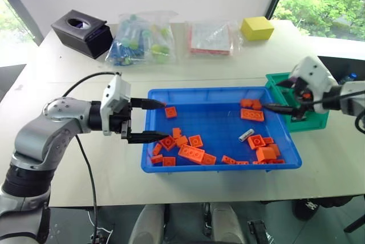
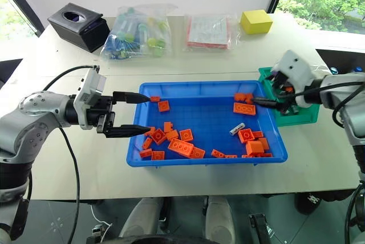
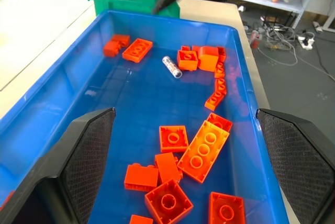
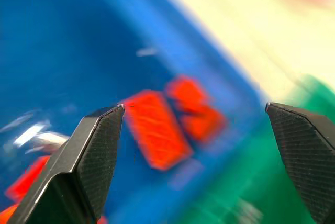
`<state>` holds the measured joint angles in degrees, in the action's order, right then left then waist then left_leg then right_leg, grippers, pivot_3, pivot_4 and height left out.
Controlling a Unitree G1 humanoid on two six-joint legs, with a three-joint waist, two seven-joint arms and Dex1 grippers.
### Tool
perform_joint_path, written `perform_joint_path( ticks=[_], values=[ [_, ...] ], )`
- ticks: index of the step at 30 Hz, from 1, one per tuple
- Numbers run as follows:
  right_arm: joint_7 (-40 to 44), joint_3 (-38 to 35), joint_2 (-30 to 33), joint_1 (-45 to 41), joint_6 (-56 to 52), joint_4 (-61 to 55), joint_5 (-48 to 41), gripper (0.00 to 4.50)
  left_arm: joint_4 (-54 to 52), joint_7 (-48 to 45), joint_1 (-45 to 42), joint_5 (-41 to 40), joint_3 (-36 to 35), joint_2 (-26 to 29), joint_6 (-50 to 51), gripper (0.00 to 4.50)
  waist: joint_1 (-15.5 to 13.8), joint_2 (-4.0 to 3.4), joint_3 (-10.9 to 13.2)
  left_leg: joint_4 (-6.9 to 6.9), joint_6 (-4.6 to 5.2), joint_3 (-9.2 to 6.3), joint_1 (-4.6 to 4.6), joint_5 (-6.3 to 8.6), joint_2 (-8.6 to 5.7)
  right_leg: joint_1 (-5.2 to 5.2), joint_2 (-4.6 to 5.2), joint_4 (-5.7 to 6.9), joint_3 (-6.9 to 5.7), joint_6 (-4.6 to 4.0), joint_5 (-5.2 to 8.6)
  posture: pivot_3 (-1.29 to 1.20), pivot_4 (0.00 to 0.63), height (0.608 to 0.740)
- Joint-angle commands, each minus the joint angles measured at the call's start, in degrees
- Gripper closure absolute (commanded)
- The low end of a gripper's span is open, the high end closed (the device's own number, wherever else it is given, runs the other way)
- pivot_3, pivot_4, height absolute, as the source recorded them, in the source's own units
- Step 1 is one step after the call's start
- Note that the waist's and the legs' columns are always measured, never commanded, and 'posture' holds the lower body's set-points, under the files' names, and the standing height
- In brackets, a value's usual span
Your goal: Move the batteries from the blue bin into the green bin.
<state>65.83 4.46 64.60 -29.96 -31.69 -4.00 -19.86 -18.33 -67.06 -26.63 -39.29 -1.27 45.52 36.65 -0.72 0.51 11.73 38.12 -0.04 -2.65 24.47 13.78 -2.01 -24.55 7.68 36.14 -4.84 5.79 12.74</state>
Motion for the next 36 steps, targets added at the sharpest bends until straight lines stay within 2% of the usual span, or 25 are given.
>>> perform_joint_path(
  ticks=[1, 7, 13, 20, 32, 35, 36],
  values=[
    [9.17, 4.01, 2.25, 0.44, 8.18, -1.56, 3.53, 0.07, -0.99, 0.36, -0.69, -0.38, -1.31, 0.06, -0.94, 0.00, -0.01, 0.00, 0.00, 0.00, 0.00, -0.05, 0.00, 0.00, -0.01, 0.01, 0.00, -0.01, 0.00, 0.01, 0.01, 0.00, 0.150, 0.692],
    [14.44, 9.31, -0.14, -2.03, 16.01, 3.86, 10.04, 0.07, -2.45, 1.55, 0.52, -1.15, -2.33, 0.50, -0.34, 0.00, 0.09, 0.00, 0.00, 0.03, -0.02, -0.18, -0.01, 0.00, -0.02, 0.00, 0.02, 0.00, 0.03, -0.01, 0.00, 0.00, 0.150, 0.692],
    [14.87, 11.76, -4.75, -4.73, 20.57, 9.97, 15.07, 0.07, -3.59, 2.69, 1.11, -1.70, -2.91, 0.66, 0.24, 0.00, 0.11, 0.00, 0.00, 0.02, -0.08, -0.22, -0.02, -0.03, -0.01, -0.01, -0.01, 0.03, 0.03, -0.08, -0.05, 0.00, 0.150, 0.692],
    [15.47, 12.43, -7.91, -5.68, 21.85, 11.63, 17.78, 0.07, -4.13, 3.57, 1.44, -2.27, -3.35, 0.97, 0.57, 0.00, -0.02, 0.00, 0.00, 0.02, -0.11, -0.25, -0.01, -0.05, -0.04, 0.00, 0.01, 0.03, 0.03, -0.08, -0.05, 0.00, 0.150, 0.692],
    [13.00, 13.07, -11.51, -7.21, 31.21, 19.29, 23.86, 0.07, -3.26, 3.99, 0.16, -2.05, -2.78, 0.30, 0.17, 0.00, 0.03, 0.04, -0.03, 0.06, -0.14, -0.25, -0.07, -0.07, -0.07, 0.08, 0.00, 0.05, 0.03, -0.07, -0.06, 0.00, 0.150, 0.692],
    [12.67, 12.88, -12.08, -7.50, 32.01, 20.12, 24.22, 0.78, -3.14, 4.13, -0.13, -1.98, -2.68, 0.18, 0.14, 0.00, 0.08, 0.05, -0.03, 0.06, -0.14, -0.25, -0.09, -0.08, -0.06, 0.09, -0.01, 0.07, 0.03, -0.07, -0.06, 0.00, 0.150, 0.692],
    [12.88, 12.80, -12.14, -7.48, 32.08, 20.16, 24.12, 1.23, -3.07, 4.14, -0.22, -1.93, -2.64, 0.15, 0.11, 0.00, 0.08, 0.05, -0.03, 0.06, -0.14, -0.24, -0.09, -0.08, -0.06, 0.09, -0.01, 0.07, 0.03, -0.07, -0.06, 0.00, 0.150, 0.692]
  ],
)
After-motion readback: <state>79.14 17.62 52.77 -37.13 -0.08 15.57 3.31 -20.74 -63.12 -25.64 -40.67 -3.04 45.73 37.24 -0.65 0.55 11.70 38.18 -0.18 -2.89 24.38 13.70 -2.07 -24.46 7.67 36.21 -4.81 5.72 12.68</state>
